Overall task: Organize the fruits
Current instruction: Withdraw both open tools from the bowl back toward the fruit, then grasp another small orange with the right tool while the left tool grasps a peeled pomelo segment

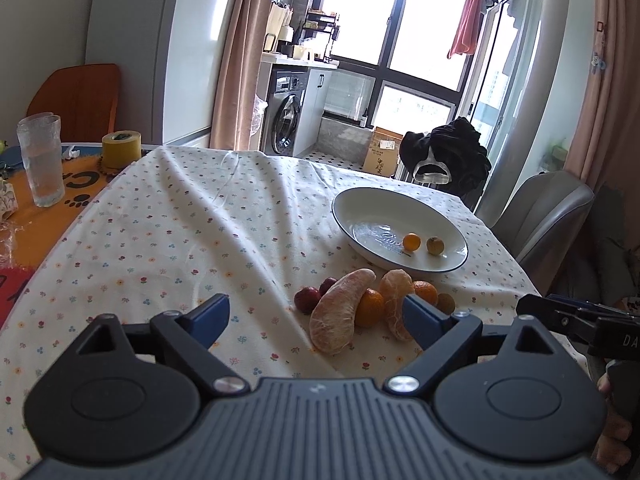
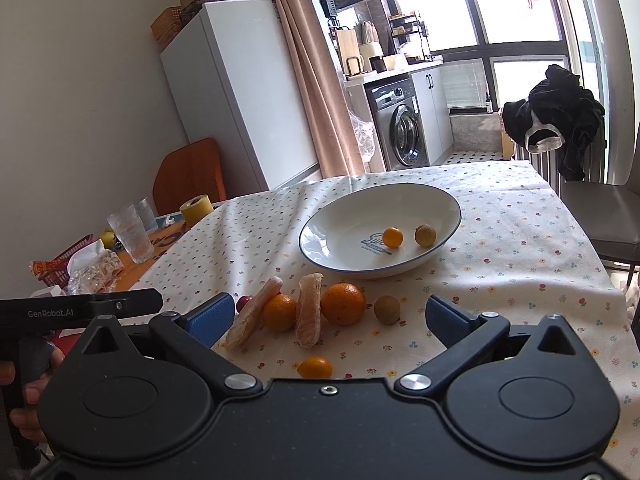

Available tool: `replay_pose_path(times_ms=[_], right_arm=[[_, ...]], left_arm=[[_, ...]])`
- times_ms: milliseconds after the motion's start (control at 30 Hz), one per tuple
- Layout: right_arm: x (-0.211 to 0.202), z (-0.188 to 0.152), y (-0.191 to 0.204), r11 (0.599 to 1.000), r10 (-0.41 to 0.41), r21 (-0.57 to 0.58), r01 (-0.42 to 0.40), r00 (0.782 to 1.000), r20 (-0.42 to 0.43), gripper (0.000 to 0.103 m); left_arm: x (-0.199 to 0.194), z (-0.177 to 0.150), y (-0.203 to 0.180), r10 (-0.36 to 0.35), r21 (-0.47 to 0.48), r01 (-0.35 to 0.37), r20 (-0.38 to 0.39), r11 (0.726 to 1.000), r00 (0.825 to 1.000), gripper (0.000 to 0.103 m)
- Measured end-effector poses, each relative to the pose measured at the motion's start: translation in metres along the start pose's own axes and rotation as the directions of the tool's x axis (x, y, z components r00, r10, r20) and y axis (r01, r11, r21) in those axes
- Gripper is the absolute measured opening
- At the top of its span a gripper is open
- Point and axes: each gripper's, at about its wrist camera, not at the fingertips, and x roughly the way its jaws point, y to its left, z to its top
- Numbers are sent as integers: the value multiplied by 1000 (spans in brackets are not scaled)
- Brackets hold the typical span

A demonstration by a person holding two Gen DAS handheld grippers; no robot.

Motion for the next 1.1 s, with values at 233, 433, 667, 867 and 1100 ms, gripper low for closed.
replay_pose_path(times_ms=[233,433,667,867,1100], right_arm=[[5,-6,2,1000,8,-11,-8,1000,-10,101],[8,-9,4,999,22,-30,-23,999,-29,94],[17,-14,4,999,43,-29,-45,997,-63,79],[28,-19,3,998,55,-24,-58,994,-96,73],[46,-28,4,998,50,-30,-55,988,-148,68]], left_arm=[[6,-6,4,-11,0,11,-17,1000,1000,83],[16,-14,7,-25,-16,25,-44,1000,999,70],[29,-18,7,-38,-21,37,-69,999,997,60],[42,-20,3,-48,-17,46,-88,999,995,57],[58,-22,3,-59,-18,58,-108,998,992,57]])
